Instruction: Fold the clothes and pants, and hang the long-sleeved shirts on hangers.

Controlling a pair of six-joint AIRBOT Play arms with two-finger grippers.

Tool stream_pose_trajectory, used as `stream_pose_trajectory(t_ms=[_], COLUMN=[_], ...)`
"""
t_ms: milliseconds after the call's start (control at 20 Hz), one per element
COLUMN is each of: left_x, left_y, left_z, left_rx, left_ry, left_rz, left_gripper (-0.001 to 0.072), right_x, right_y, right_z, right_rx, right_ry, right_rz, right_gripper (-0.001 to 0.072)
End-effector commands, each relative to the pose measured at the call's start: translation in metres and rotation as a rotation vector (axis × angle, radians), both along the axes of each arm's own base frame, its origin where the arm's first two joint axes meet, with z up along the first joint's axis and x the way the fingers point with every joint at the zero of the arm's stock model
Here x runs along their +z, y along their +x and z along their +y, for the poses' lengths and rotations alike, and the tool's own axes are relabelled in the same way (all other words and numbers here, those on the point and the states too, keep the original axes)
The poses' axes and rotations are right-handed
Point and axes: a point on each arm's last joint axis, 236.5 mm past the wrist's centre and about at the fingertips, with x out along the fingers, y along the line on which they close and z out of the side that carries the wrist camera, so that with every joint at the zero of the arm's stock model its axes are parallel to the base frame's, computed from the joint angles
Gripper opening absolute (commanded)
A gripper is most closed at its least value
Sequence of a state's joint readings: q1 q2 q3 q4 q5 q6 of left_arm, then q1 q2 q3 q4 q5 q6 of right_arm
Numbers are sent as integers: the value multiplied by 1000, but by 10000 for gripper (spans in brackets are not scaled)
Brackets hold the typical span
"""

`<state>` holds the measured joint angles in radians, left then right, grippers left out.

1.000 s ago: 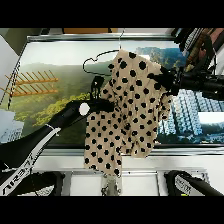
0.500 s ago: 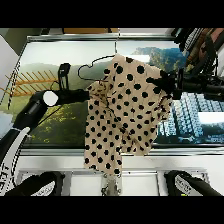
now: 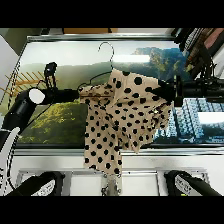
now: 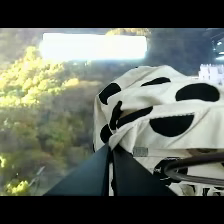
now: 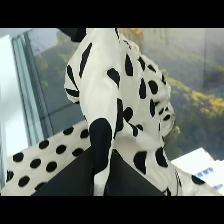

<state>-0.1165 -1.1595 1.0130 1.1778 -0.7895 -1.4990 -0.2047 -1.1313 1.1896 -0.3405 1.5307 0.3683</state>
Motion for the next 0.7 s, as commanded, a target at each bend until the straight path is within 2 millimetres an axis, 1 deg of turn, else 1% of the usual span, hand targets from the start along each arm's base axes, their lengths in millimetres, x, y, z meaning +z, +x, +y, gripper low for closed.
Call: stream_pose_trajectory(t_ms=[0, 100, 200, 300, 350, 400, 450, 550, 600, 650], left_x=[13, 30, 51, 75, 83, 86, 83, 68, 57, 47], left_y=[0, -2, -10, -22, -31, -41, -50, -63, -65, -62], left_z=[4, 5, 8, 12, 13, 17, 22, 29, 28, 28], left_rx=[8, 8, 1, -11, -20, -32, -44, -67, -75, -80], left_ry=[-1, -4, 14, 35, 47, 75, 108, 160, 163, 166], left_rz=[-34, -77, -125, -175, -185, -179, -156, -79, -37, -8], left_gripper=[12, 11, 11, 11, 11, 11, 11, 11, 11, 11], right_x=[-23, -26, -31, -38, -37, -33, -27, -1, 12, 21], right_y=[-7, -1, 9, 15, 17, 17, 17, 14, 11, 8], right_z=[-9, -11, -14, -14, -13, -10, -6, 4, 7, 9], right_rx=[10, -18, -67, -100, -109, -109, -106, -88, -72, -63], right_ry=[-107, -111, -110, -91, -66, -31, -2, 94, 137, 160], right_rz=[30, 29, 27, 38, 39, 41, 38, 7, -21, -45], right_gripper=[4, 4, 4, 4, 4, 4, 4, 4, 4, 4])
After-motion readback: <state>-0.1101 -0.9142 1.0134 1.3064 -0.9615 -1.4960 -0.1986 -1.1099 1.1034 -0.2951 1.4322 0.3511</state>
